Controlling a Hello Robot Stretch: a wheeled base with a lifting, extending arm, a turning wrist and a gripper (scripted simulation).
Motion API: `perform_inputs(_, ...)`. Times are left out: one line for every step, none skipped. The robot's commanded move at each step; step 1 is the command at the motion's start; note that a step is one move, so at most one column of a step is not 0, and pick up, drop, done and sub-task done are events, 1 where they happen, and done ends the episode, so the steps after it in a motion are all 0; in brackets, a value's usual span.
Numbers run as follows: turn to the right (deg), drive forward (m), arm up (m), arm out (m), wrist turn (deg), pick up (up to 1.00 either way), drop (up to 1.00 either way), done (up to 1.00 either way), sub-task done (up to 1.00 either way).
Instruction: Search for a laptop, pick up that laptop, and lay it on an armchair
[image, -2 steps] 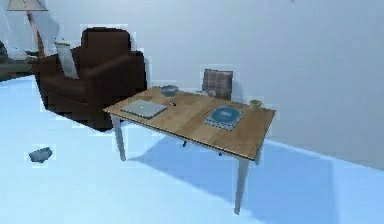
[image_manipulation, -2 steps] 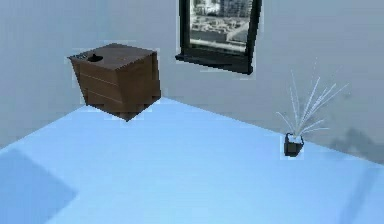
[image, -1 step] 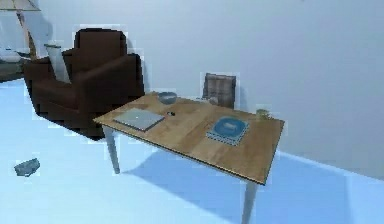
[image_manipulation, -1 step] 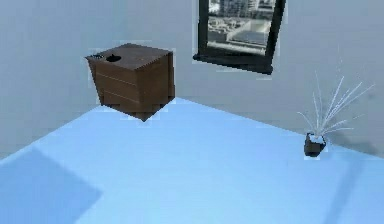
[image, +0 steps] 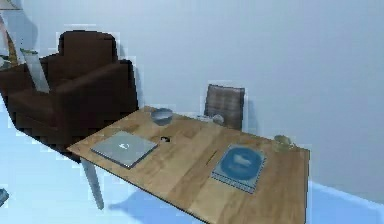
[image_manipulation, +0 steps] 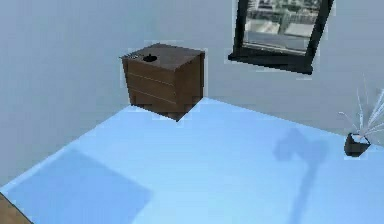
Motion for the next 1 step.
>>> perform_inputs(-45.0,0.00,0.00,0.00,0.0,0.00,0.00,0.00,0.00)
